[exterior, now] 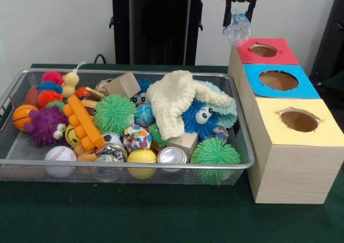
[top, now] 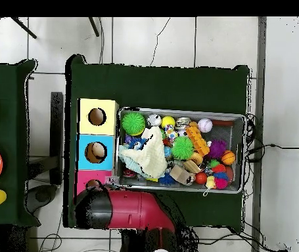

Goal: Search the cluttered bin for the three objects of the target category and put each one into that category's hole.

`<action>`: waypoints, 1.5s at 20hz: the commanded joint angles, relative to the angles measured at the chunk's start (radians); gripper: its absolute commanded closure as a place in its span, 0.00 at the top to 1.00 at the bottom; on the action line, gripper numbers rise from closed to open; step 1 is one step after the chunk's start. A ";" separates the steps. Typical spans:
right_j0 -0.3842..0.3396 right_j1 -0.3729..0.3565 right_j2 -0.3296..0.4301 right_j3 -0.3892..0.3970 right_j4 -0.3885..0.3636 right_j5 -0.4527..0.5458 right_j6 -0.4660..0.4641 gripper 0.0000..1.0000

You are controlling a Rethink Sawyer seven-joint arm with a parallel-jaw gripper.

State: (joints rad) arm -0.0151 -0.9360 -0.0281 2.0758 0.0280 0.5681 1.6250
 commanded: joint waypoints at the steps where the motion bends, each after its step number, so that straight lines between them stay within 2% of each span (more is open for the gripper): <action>1: 0.042 0.106 -0.013 -0.094 0.073 -0.010 0.309 0.00; 9: 0.076 0.161 -0.030 -0.152 0.108 -0.013 0.314 0.00; 20: 0.088 0.190 -0.041 -0.211 0.114 0.012 0.318 0.00; 30: 0.120 0.329 -0.024 -0.281 0.119 -0.111 0.321 0.00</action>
State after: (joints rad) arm 0.1014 -0.7602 -0.0929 1.9242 0.0960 0.5729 1.7053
